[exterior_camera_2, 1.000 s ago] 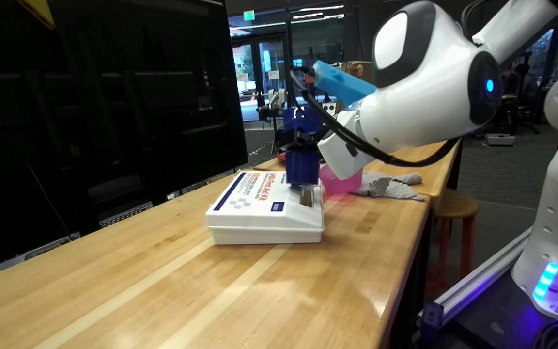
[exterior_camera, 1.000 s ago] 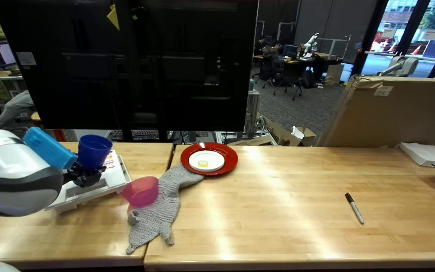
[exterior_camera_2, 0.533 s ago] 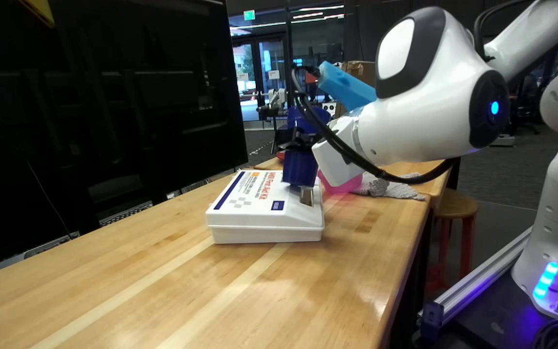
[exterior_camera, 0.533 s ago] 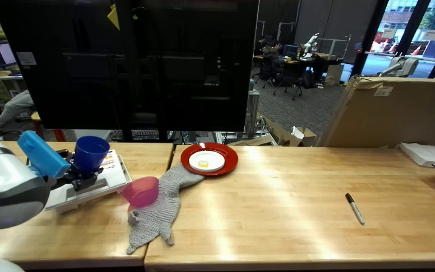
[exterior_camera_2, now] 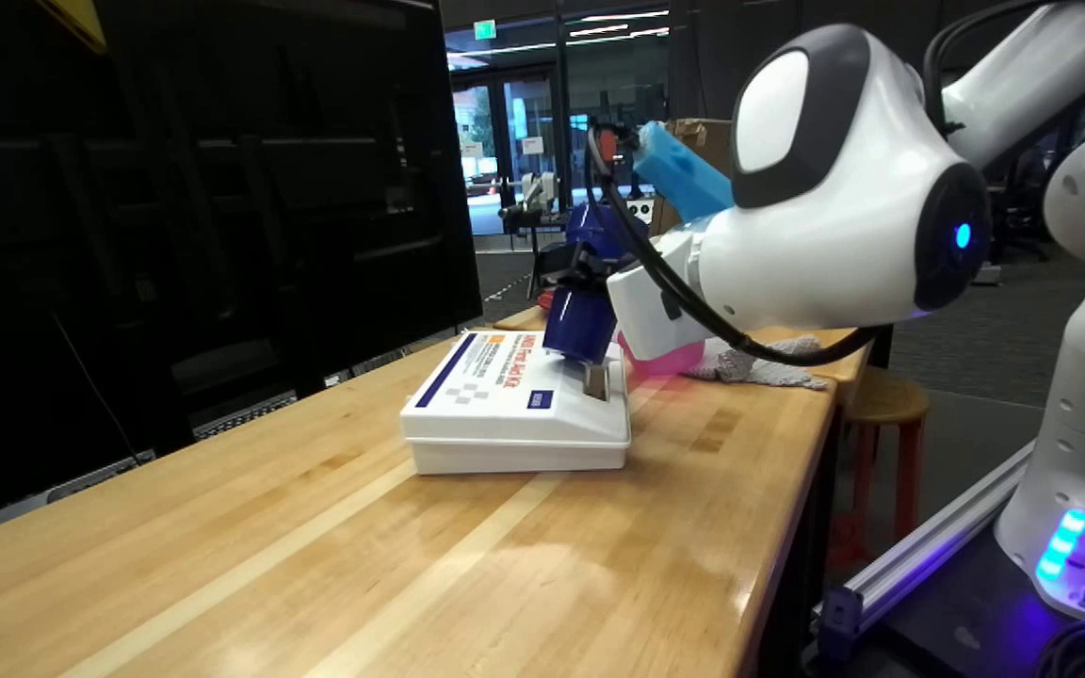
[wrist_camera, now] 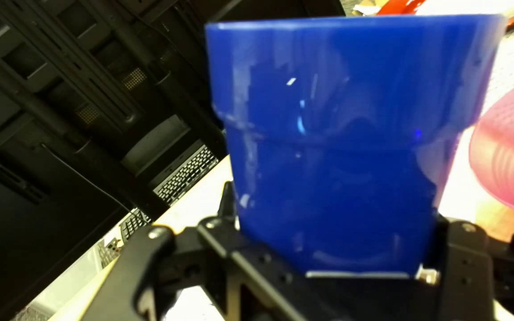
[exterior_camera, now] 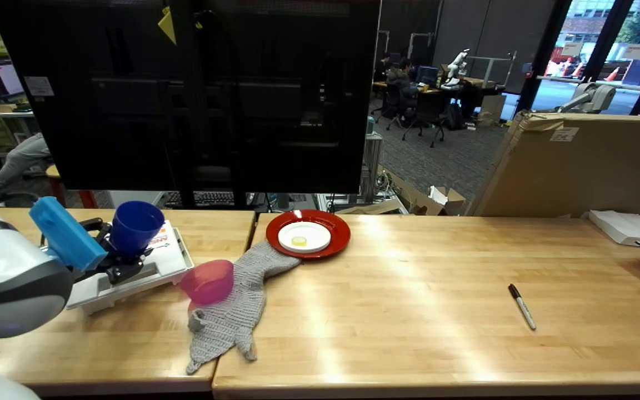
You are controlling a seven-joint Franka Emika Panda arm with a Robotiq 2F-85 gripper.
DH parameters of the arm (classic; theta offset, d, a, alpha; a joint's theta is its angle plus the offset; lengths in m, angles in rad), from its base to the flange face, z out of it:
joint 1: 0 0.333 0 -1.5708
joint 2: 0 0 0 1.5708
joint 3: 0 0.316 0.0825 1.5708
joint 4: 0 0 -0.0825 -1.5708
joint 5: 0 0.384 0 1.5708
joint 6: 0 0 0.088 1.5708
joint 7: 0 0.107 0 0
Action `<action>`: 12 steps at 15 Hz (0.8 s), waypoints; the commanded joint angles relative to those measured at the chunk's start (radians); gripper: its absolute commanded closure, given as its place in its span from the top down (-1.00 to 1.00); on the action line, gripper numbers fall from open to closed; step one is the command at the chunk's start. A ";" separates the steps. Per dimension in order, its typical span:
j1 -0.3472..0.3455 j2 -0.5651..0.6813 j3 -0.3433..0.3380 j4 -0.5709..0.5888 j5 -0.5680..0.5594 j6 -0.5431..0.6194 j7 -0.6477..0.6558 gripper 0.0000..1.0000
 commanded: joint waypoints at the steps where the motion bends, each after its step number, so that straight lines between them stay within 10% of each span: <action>1: -0.084 -0.043 0.037 0.000 -0.018 0.007 0.066 0.16; 12: -0.203 -0.106 0.040 -0.001 -0.190 0.101 0.378 0.16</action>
